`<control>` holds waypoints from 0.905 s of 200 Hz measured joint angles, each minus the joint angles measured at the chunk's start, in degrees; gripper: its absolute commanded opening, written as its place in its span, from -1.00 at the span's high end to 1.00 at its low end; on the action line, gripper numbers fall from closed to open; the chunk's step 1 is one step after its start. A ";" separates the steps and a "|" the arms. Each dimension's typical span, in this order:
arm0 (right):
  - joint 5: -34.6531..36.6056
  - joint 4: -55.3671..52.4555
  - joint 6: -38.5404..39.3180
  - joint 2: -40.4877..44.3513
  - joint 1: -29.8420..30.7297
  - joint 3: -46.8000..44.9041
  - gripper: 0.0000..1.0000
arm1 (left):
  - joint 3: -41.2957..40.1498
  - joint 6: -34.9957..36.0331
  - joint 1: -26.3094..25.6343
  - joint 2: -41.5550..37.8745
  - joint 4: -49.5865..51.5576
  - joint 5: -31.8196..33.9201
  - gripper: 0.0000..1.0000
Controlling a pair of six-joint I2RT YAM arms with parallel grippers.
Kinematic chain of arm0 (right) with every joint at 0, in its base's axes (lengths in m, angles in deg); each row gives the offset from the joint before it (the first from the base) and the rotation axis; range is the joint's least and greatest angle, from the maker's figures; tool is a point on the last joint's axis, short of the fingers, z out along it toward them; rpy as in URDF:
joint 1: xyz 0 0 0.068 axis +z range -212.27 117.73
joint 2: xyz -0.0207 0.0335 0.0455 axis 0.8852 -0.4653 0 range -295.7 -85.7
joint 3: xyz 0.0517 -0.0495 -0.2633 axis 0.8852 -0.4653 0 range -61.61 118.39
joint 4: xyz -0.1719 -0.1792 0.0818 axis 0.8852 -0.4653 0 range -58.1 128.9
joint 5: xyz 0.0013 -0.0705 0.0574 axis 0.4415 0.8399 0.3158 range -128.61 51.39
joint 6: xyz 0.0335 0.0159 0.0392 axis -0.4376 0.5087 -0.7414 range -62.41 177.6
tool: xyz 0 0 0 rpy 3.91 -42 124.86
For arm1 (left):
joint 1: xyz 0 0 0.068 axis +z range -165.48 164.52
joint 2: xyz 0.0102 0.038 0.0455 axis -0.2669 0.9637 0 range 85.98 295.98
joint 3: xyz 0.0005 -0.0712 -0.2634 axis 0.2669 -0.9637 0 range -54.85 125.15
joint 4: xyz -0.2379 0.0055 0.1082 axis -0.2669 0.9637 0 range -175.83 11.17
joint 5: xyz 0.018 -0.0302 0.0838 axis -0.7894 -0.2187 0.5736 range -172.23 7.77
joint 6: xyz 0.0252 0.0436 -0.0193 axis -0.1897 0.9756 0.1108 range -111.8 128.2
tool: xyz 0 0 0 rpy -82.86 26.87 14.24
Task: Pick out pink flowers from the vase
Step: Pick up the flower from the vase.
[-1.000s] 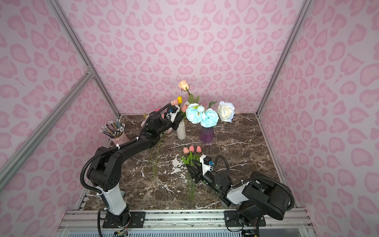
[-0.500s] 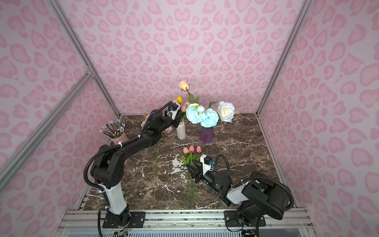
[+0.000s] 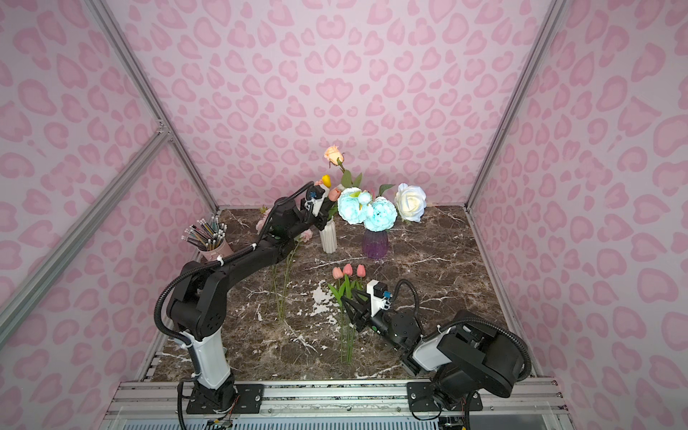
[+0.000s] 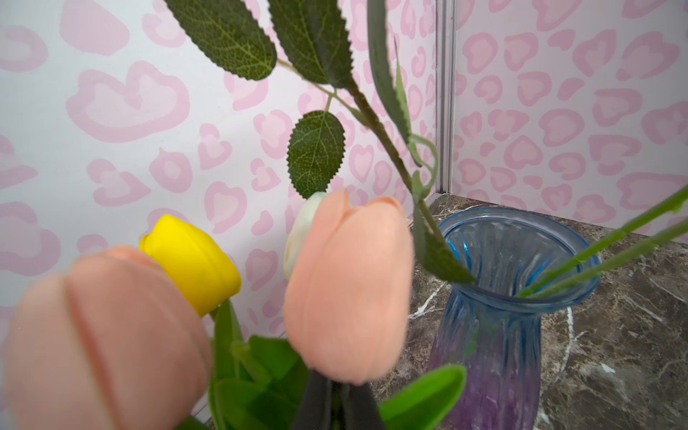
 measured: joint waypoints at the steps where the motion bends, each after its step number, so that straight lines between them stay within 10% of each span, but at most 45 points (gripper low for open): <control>1: 0.00 0.02 -0.04 0.00 0.00 0.00 0.05 | -0.02 0.00 0.00 -0.07 0.00 -0.02 0.93; 181: 0.48 0.96 -0.48 -0.02 0.00 -0.63 0.07 | 0.63 -2.95 0.00 -13.92 0.11 -1.27 0.95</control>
